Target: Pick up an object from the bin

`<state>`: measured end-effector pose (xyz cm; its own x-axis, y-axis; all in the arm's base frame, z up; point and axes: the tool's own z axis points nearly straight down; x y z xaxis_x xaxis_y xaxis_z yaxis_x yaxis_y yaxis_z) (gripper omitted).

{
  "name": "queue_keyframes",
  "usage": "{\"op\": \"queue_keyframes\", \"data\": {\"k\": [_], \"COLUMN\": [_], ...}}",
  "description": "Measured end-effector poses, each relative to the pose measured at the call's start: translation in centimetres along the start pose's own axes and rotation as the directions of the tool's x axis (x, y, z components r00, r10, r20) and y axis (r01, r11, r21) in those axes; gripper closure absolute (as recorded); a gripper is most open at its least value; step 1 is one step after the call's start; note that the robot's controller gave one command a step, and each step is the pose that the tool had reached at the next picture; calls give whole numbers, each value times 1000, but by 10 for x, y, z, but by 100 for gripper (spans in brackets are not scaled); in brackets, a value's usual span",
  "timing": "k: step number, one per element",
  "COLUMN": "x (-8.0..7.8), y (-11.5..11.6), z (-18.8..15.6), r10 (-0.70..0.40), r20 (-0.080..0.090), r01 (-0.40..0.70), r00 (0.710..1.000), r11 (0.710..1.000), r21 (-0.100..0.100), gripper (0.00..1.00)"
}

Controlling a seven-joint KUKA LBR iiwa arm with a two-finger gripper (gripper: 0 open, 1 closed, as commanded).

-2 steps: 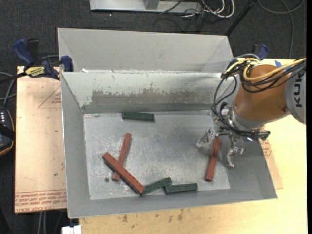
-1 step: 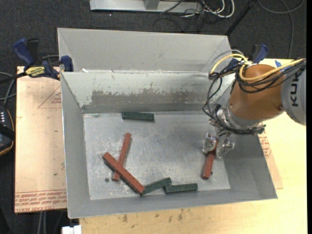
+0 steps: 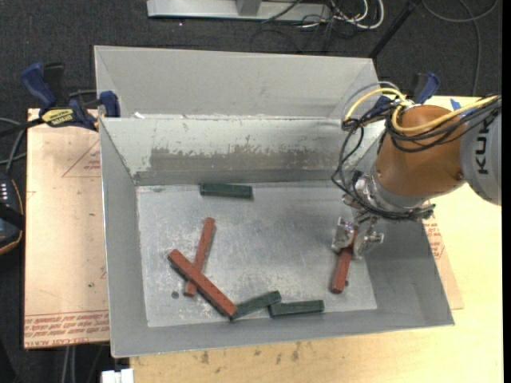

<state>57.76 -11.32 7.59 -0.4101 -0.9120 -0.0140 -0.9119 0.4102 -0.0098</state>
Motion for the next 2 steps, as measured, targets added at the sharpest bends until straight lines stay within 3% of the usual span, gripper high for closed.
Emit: {"op": "queue_keyframes", "data": {"k": [2], "x": [0], "y": [0], "z": [-5], "r10": [-1], "r20": [-7], "r01": [1], "r00": [1000], "r11": [1000], "r21": [-4], "gripper": [100]}}
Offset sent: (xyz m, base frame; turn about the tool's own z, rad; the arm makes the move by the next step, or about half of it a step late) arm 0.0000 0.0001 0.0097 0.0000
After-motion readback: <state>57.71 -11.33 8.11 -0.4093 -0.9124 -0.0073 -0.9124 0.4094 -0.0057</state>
